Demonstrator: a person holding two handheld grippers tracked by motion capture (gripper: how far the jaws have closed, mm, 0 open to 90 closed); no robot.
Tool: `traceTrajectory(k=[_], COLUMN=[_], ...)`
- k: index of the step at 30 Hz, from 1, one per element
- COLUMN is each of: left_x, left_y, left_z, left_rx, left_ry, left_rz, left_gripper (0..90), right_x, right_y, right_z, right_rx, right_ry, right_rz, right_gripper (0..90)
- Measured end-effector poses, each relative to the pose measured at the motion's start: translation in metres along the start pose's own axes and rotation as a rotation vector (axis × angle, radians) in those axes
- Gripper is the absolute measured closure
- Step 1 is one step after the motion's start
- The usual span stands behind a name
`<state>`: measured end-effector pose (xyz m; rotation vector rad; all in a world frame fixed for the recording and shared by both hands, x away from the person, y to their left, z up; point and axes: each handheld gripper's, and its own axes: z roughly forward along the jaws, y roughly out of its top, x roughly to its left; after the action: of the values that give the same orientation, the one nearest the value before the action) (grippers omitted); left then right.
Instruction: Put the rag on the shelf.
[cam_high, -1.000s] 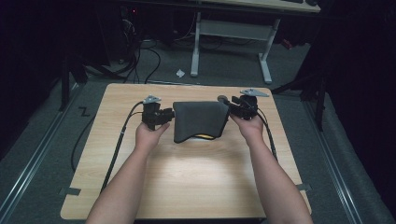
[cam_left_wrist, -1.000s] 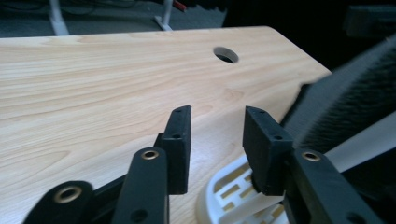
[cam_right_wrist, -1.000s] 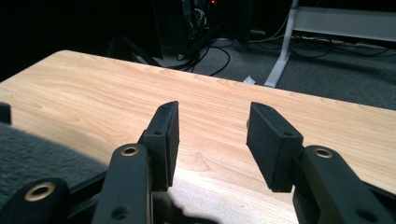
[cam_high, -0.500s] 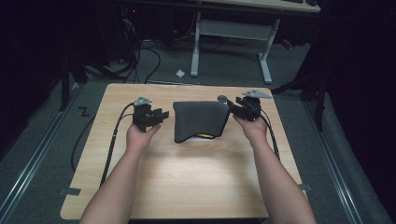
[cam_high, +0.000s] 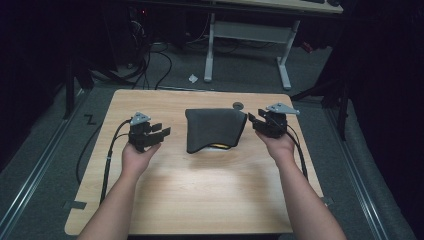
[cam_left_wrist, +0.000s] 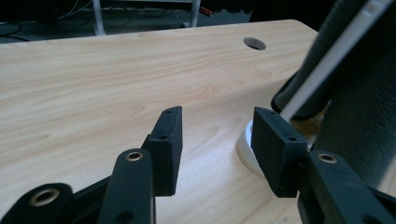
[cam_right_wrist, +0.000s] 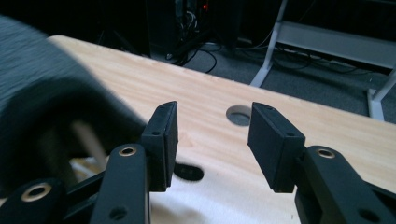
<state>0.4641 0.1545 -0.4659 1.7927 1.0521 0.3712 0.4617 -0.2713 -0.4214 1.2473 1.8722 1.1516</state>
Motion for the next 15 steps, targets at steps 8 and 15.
traceTrajectory(k=[8, 15], left_x=[-0.014, -0.033], left_y=[-0.028, -0.055], left_z=[-0.024, -0.037], left_rx=[-0.002, 0.014], left_ry=[-0.039, -0.078], left_rz=[-0.002, 0.005], left_gripper=[51.8, 50.7], right_x=[0.02, 0.04], right_y=[-0.014, -0.033], right_z=[-0.031, -0.049], right_rx=[-0.025, -0.02], right_ry=[0.002, 0.018], right_rz=[-0.068, -0.122], right_gripper=[51.7, 51.6])
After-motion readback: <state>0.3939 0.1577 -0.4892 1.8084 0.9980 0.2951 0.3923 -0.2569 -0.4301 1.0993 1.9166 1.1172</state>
